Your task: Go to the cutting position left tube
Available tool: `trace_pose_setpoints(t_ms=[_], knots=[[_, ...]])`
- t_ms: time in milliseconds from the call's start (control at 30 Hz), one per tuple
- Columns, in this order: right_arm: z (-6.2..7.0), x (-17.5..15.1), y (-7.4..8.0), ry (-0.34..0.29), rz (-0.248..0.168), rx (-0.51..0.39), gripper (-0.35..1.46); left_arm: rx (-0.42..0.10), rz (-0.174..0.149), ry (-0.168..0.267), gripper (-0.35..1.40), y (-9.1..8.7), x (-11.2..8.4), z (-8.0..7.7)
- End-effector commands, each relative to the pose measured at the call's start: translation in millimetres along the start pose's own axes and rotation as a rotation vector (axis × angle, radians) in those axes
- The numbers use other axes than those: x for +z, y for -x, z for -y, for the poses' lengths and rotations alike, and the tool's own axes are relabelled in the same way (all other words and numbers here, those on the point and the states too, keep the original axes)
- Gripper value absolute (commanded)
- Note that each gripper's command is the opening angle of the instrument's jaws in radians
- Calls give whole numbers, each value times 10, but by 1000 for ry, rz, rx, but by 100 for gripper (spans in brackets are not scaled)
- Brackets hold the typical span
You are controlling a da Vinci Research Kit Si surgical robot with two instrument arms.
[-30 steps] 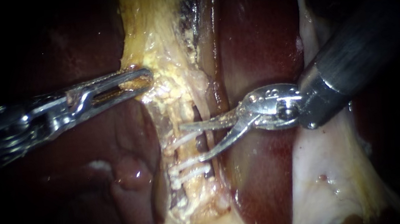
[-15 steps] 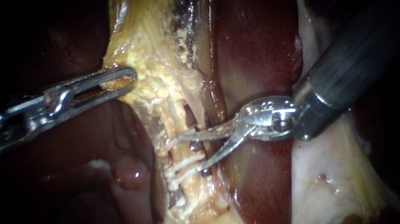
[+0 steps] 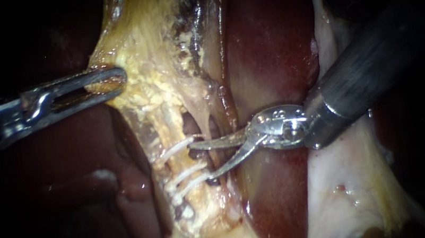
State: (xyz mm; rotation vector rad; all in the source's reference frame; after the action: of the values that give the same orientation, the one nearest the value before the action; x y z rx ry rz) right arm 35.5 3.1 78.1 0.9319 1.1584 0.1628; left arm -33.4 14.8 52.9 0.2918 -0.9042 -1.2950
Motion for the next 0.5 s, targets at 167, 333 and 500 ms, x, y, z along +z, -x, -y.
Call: trace_pose_setpoints(t_ms=[167, 333, 500], knots=[[-4, 5, 3, -1, 8, 4, 121, 0, 1, -1, -35, 2, -3, -1], [-10, 13, 8, -9, 12, 12, 120, 0, 1, -1, -35, 2, -4, 0], [-16, 28, 12, -20, 21, 25, 120, -1, 1, -1, -35, 2, -5, 1]])
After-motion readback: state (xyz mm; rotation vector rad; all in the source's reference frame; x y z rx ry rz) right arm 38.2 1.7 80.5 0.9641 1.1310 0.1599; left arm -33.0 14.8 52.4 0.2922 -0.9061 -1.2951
